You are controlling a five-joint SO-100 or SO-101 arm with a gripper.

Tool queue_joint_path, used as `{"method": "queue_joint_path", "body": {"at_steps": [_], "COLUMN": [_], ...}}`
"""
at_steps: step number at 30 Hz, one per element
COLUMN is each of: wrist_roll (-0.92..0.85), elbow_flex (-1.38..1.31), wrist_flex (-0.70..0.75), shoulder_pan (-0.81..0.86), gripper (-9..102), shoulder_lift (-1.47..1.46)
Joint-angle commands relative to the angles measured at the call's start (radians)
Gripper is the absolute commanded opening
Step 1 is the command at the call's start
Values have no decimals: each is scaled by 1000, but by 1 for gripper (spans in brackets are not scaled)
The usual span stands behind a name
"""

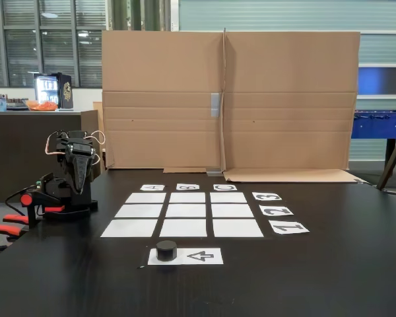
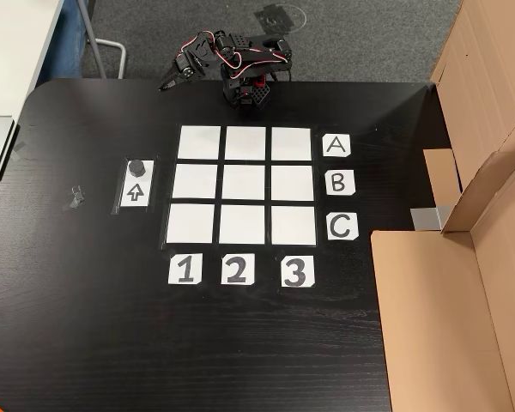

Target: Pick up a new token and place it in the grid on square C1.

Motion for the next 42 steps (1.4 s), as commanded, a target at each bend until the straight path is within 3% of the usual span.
{"method": "queue_joint_path", "body": {"at_steps": [1,18,24,42], "wrist_roll": [-5,-189,-291,-696], "elbow_flex": [-3,-11,-14,-3], "wrist_flex": [-17,-17,-129,-273], "shoulder_pan": [-2,15,34,8], "gripper": [0,1,1,20], "shoulder_lift": [6,6,6,3]}}
